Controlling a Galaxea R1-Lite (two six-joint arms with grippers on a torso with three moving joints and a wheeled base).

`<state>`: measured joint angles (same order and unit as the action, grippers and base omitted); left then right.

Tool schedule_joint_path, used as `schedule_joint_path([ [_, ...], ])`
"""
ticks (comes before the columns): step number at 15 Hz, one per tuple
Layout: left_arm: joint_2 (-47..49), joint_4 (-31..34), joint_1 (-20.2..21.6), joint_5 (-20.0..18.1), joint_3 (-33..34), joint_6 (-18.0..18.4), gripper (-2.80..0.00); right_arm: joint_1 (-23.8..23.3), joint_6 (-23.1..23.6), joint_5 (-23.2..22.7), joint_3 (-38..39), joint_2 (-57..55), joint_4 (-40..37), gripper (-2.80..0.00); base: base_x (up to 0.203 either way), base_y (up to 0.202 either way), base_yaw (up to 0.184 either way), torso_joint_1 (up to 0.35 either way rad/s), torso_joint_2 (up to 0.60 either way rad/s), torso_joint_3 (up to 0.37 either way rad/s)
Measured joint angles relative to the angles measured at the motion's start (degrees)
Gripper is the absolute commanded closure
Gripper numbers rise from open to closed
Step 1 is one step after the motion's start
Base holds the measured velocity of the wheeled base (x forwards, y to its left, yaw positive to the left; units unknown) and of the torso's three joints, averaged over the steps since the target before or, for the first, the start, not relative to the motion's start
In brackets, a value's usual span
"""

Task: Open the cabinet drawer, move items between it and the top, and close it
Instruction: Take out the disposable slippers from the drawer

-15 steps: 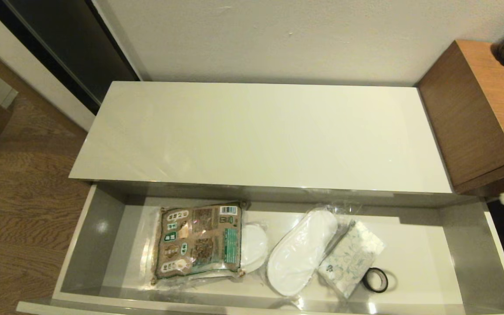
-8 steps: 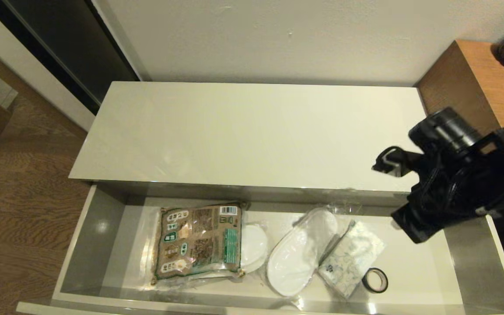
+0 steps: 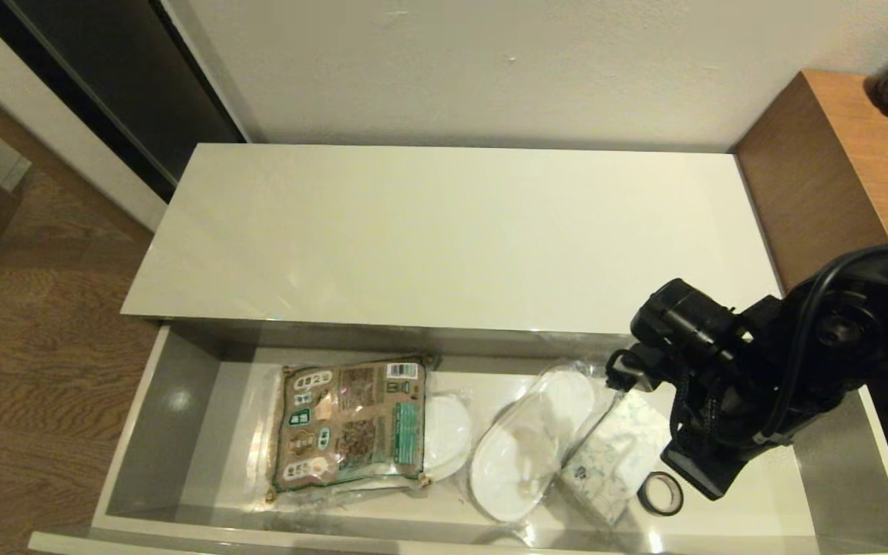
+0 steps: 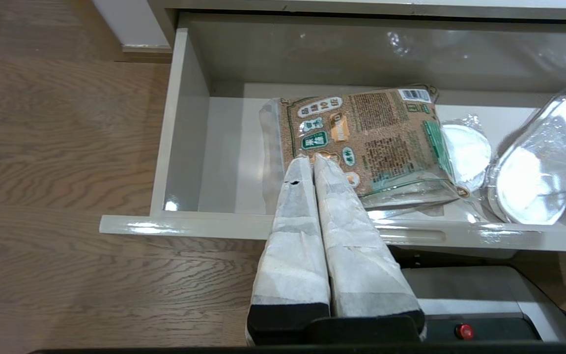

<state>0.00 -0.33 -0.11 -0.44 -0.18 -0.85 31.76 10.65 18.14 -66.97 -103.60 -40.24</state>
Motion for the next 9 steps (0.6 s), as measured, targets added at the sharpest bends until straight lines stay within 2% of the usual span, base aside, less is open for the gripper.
schedule_joint_path([
  [2, 0.00, 0.02, 0.01, 0.00, 0.00, -0.02, 0.00, 1.54, -0.86, 2.65, -0.93, -2.56, 0.92, 0.00, 0.000, 0.000, 0.000, 0.000, 0.00, 0.000],
  [3, 0.00, 0.02, 0.00, 0.00, 0.00, 0.00, 0.00, 2.61, -3.66, 3.78, -1.72, -3.78, 0.75, 0.00, 0.000, 0.000, 0.000, 0.000, 0.00, 0.000],
  [4, 0.00, 0.02, 0.06, -0.02, 0.00, 0.00, 0.00, 4.24, -8.51, 4.44, -2.77, -4.72, -0.41, 0.00, 0.000, 0.000, 0.000, 0.000, 0.00, 0.000],
  [7, 0.00, 0.00, 0.00, 0.01, 0.00, 0.00, 0.00, 8.95, -21.89, 4.28, -7.70, -7.19, -9.10, 0.00, 0.000, 0.000, 0.000, 0.000, 0.00, 0.000],
  [9, 0.00, 0.04, 0.01, 0.00, 0.00, 0.00, 0.00, 9.91, -22.89, 4.24, -11.02, -8.88, -10.77, 0.00, 0.000, 0.000, 0.000, 0.000, 0.00, 0.000],
])
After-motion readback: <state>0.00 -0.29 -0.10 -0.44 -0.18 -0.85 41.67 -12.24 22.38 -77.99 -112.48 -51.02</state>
